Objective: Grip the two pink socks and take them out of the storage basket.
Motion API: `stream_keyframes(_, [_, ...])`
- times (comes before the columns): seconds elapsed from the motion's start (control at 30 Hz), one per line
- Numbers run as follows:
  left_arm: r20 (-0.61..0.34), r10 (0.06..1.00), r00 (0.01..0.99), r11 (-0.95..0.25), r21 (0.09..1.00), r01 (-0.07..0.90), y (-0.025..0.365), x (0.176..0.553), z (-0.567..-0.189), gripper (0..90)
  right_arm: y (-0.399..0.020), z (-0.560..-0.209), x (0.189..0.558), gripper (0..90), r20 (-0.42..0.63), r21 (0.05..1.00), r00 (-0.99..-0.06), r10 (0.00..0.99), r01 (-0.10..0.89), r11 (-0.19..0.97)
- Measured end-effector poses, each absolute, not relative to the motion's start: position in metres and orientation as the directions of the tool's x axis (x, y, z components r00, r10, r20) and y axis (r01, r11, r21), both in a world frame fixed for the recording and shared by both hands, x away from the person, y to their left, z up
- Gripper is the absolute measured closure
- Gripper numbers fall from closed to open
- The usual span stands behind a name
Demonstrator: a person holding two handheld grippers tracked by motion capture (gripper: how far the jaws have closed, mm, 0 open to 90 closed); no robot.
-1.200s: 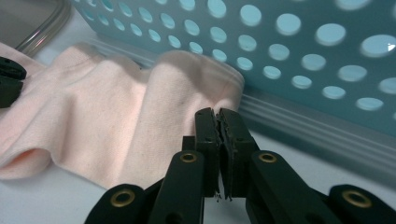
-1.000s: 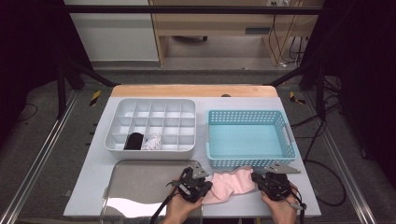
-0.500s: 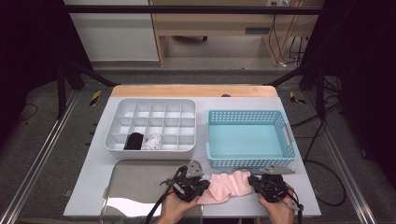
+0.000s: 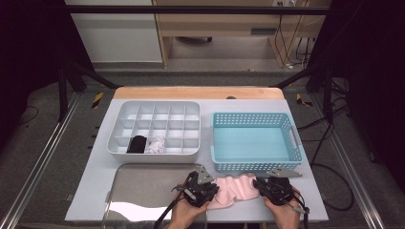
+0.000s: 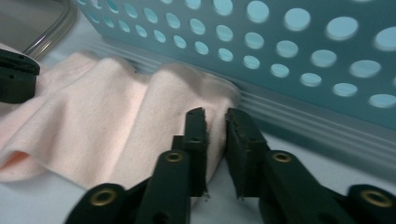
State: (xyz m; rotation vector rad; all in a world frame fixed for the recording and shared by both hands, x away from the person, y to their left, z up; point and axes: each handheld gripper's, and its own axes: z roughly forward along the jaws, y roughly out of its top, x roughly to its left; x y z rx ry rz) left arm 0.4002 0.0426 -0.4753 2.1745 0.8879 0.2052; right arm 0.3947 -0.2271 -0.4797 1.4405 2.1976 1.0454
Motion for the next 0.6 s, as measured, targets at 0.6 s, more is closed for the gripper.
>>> stream_keyframes(0.6, [-0.198, 0.611, 0.766, -0.396, 0.762, 0.513, 0.116, 0.383, -0.432, 86.3, -0.2, -0.428, 0.37, 86.2, 0.143, 0.811, -0.539, 0.83, 0.544, 0.214])
